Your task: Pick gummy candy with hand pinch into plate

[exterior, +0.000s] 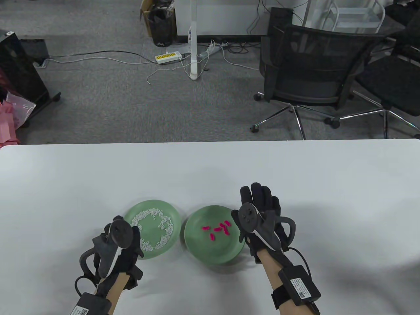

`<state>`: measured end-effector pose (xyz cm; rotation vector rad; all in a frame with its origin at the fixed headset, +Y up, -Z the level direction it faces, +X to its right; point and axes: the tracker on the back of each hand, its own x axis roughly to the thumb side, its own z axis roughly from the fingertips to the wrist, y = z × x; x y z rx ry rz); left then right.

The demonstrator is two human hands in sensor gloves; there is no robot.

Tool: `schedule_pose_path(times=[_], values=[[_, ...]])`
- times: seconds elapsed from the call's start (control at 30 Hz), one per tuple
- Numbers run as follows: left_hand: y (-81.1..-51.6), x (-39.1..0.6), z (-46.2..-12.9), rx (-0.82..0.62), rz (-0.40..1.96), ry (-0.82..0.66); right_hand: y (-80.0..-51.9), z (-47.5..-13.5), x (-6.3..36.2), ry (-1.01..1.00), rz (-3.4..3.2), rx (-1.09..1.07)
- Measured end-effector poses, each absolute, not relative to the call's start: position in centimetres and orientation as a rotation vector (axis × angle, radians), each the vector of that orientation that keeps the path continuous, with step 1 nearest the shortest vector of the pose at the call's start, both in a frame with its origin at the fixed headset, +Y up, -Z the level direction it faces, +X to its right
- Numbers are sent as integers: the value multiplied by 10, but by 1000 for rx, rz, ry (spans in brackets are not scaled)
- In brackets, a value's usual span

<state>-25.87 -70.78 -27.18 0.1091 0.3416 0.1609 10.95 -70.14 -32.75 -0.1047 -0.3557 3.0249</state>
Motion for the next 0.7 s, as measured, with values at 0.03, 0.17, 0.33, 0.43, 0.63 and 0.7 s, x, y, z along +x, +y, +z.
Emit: schedule_pose_path(times=[0.03,0.17,0.33,0.43,0.63,0.7], values=[[-703,-251,-270,131,165,285,-702,-326,111,-358,3031,-98],[-694,-225,-264,186,168,107,-706,-321,118,-359,3059,-91],[-695,-208,-264,194,154,-3,-713,-320,123,-333,3059,-103],[-700,-206,-267,197,117,-15,-716,-320,126,-328,3058,-105],[-707,-205,-271,212,81,-13,-723,-316,130,-313,3073,-102],[-709,-206,-272,210,85,-12,-725,-316,131,-310,3075,-103]])
